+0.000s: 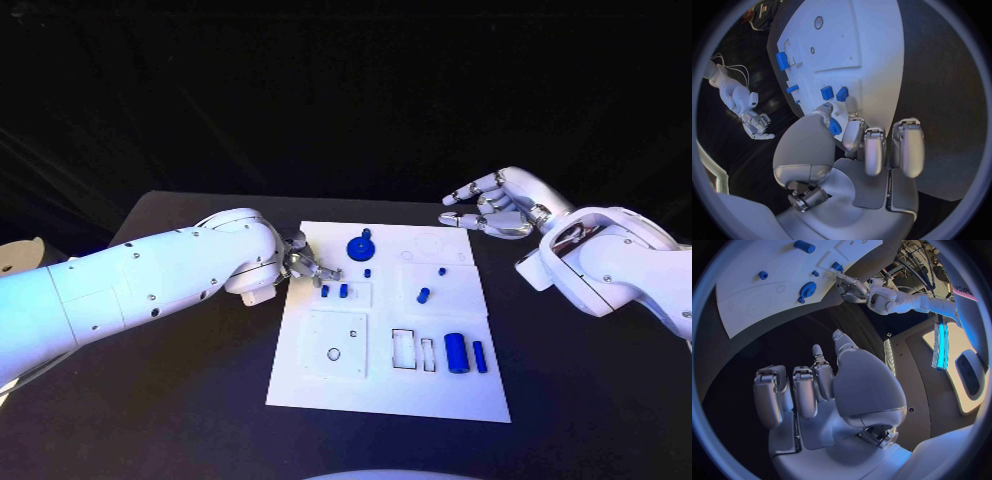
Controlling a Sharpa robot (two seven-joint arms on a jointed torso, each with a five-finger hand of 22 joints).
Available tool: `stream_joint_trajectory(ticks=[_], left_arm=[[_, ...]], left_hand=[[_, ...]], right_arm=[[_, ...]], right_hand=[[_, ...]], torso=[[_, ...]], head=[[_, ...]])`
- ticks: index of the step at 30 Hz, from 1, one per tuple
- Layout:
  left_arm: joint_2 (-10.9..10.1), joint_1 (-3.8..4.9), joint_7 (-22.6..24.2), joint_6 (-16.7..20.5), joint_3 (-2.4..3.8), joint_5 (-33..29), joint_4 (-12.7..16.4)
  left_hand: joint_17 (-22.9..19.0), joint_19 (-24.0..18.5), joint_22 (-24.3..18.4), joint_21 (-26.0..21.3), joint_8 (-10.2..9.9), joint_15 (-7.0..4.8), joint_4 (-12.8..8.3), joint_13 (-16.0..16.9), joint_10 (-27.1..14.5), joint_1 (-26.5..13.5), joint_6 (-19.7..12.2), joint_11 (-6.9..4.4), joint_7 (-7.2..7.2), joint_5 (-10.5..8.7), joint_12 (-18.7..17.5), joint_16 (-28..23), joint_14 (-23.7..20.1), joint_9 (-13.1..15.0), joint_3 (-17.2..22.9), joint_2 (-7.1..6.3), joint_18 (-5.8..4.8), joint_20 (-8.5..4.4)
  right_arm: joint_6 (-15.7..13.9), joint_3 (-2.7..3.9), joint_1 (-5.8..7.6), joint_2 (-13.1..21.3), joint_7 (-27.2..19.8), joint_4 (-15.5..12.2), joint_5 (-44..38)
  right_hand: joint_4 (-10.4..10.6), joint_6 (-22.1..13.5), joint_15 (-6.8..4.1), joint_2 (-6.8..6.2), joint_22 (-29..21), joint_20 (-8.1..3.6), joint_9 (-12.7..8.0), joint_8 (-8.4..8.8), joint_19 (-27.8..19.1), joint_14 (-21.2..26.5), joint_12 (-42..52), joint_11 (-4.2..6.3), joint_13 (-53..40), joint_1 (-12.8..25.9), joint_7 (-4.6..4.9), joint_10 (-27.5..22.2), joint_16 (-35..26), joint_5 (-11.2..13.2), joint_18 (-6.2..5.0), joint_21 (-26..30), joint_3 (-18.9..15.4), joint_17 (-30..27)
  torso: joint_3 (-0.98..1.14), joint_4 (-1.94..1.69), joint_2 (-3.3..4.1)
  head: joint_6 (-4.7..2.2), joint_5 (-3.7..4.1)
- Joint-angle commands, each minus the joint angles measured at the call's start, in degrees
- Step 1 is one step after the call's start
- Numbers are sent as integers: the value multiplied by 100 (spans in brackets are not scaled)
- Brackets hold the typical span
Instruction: Assemble the parts on the task board
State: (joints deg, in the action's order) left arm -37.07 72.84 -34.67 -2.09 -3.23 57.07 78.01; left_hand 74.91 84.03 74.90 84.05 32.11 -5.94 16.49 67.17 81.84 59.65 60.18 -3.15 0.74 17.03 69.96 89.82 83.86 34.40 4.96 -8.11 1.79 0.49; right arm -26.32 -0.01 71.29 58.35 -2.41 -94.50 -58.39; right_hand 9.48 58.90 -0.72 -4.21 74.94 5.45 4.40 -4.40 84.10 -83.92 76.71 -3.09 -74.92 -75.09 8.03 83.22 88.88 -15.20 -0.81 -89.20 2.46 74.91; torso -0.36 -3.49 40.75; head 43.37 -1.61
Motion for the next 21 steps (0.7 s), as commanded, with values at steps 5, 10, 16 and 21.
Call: stream_joint_trajectory(ticks=[5, 10, 16, 21], left_arm=[[-68, 0, 1339, 1189, 5, -927, 82], [-79, 0, 2410, 1707, 4, -1297, 78], [10, -27, 3402, 2010, -19, -852, 30], [185, -120, 3722, 2046, -34, 152, -59]], left_hand=[[1509, -146, 95, -720, -124, 69, 12, -965, -579, 255, -342, 110, 128, 36, -931, 18, 614, -94, -372, 115, 218, 45], [-54, -1466, -2087, -3065, -506, 291, -118, -2550, -1904, 819, -908, 413, 457, 35, -2672, -1228, -96, -390, -405, 184, 692, 248], [-2975, -2413, -3445, -4886, -1068, 658, -741, -3585, -2806, 2426, -1338, 795, 840, 62, -3922, -4288, -2010, -989, 370, 179, 856, 560], [-3480, -2096, -3734, -5127, -1463, 651, -997, -4564, -2650, 2806, -1035, 829, 817, -110, -4711, -4734, -1680, -1566, 879, -116, 879, 543]], right_arm=[[70, 0, -3, 1, -47, 6, -22], [73, 0, -4, -1, -47, 14, -19], [70, -1, -5, -1, -48, 22, -17], [72, -1, -5, -13, -52, 29, -16]], right_hand=[[6, 34, -32, 43, 1335, -34, -4, 34, 486, -550, -32, 2, -648, -14, -10, -27, -34, -20, 36, 19, -39, 1276], [6, 34, -32, 43, 1335, -34, -4, 34, 486, -550, -32, 2, -648, -14, -10, -27, -34, -20, 36, 19, -39, 1276], [6, 34, -32, 43, 1335, -34, -4, 34, 486, -550, -32, 2, -648, -14, -10, -27, -34, -20, 36, 19, -39, 1276], [9, 35, -32, 46, 1334, -34, -4, 33, 485, -551, -25, 2, -652, -16, -10, -23, -32, -23, 36, 20, -46, 1279]], torso=[[-2, 2, -2], [2, 1, -2], [2, -5, -1], [-3, 3, 2]], head=[[-22, 10], [-50, 51], [-97, 99], [-119, 110]])
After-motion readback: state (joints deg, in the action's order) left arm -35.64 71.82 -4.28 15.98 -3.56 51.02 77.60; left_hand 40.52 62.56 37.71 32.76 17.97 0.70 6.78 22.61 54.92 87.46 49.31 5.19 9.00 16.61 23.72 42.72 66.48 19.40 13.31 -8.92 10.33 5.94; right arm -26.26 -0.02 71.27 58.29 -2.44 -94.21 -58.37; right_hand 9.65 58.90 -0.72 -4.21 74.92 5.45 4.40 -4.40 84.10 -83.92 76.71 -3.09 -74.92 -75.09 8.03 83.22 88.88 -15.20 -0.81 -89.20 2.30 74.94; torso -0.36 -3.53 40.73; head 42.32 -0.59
